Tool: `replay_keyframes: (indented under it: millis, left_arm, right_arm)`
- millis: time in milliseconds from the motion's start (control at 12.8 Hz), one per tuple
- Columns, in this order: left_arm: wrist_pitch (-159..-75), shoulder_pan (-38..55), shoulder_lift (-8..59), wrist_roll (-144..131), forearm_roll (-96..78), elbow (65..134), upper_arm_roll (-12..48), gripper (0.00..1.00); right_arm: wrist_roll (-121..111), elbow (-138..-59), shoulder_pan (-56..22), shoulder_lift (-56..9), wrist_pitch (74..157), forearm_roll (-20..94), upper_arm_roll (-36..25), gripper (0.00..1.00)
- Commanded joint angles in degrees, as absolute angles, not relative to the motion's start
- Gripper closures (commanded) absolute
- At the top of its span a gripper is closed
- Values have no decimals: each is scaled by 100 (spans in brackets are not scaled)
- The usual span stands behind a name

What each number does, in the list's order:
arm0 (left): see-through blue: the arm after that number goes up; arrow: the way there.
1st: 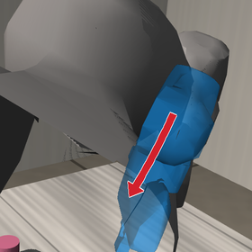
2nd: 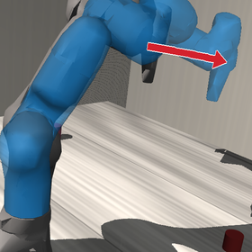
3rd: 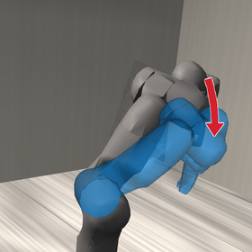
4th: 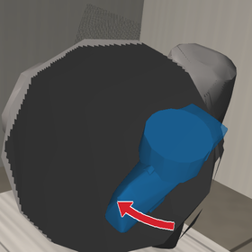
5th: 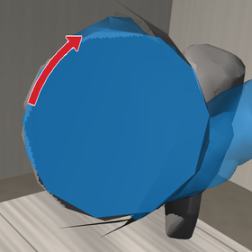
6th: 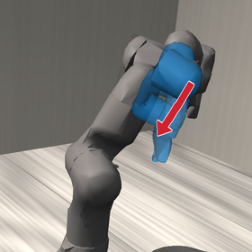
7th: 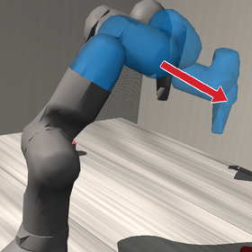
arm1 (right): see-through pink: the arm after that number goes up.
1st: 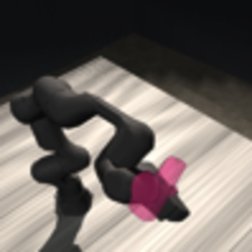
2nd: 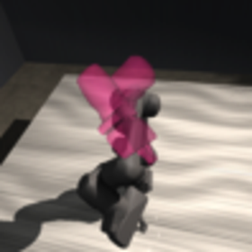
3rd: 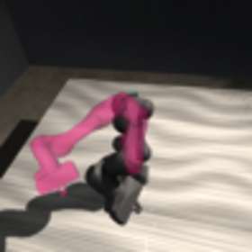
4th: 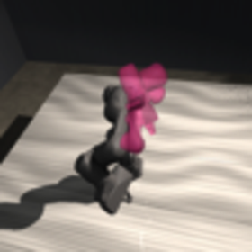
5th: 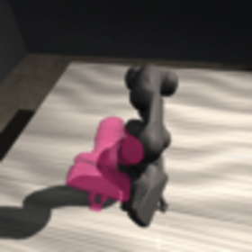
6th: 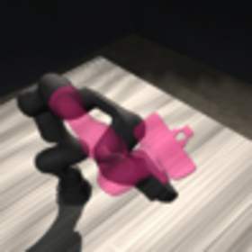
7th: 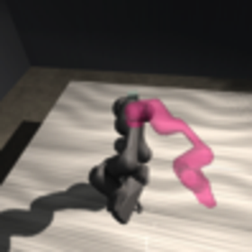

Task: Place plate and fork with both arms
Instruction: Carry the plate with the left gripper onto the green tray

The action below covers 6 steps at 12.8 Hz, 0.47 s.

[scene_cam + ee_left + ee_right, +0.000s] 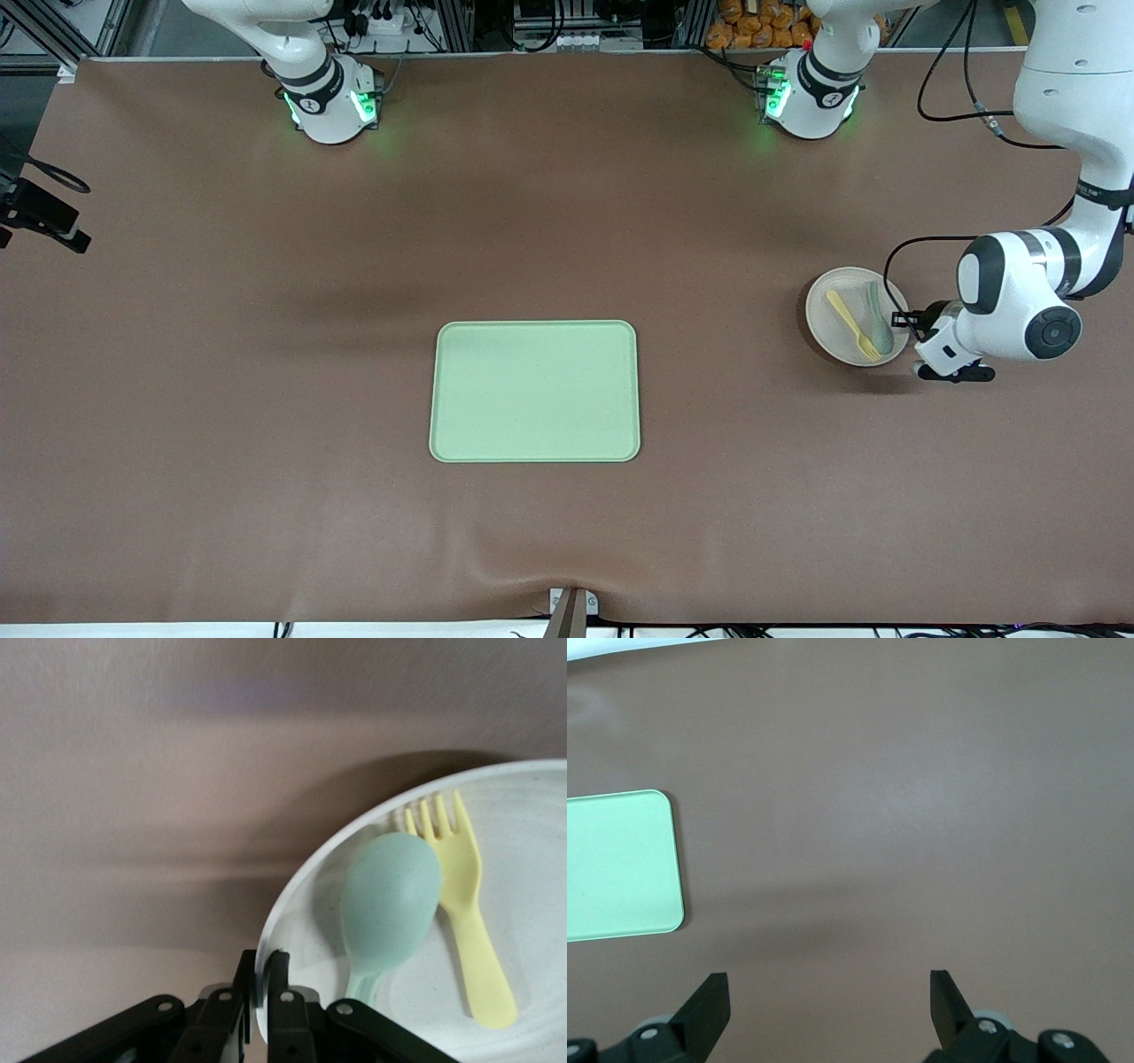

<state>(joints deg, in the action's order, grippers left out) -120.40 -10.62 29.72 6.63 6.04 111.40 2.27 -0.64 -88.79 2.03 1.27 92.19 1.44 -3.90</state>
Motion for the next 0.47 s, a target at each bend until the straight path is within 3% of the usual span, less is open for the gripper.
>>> replay_keyframes:
  millis: [0, 390]
  left_arm:
    - [-11945, -1029, 3041, 633, 195, 10698, 316, 100]
    - [-11752, -1046, 3050, 642, -517, 10065, 632, 100]
  right_arm:
    - [-105, -8886, 308, 158, 9185, 158, -334, 0]
    - [-97, -8886, 299, 158, 9184, 158, -334, 0]
